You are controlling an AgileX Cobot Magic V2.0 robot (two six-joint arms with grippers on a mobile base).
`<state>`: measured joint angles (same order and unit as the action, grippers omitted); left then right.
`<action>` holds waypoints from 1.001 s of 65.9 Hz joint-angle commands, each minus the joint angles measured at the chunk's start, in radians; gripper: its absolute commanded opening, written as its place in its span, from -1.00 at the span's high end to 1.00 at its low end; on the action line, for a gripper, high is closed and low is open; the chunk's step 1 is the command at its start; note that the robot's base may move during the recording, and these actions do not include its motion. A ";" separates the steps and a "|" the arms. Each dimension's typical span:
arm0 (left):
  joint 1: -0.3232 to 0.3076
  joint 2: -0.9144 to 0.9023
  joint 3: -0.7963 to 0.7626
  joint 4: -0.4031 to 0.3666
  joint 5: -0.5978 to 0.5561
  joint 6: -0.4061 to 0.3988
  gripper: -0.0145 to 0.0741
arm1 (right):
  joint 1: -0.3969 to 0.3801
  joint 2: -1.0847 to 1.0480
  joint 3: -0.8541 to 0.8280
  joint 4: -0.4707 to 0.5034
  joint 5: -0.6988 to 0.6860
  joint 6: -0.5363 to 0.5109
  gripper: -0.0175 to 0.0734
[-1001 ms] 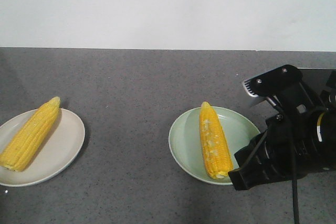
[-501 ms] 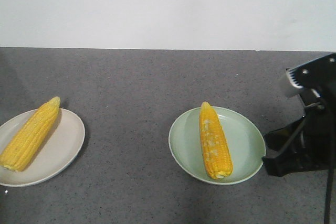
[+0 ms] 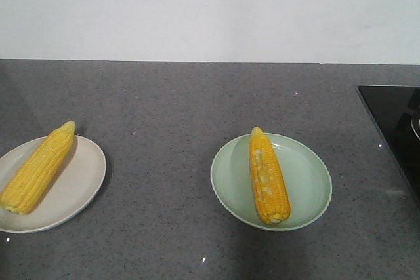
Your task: Distribute corn equally
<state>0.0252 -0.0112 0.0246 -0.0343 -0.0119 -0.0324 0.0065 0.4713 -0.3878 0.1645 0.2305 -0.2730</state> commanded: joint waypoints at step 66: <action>0.004 -0.016 -0.016 -0.008 -0.079 -0.001 0.69 | -0.064 -0.492 0.424 0.079 -0.240 -0.007 0.63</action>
<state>0.0252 -0.0112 0.0246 -0.0343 -0.0127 -0.0324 -0.0602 -0.0122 0.0272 0.2441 0.0556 -0.2706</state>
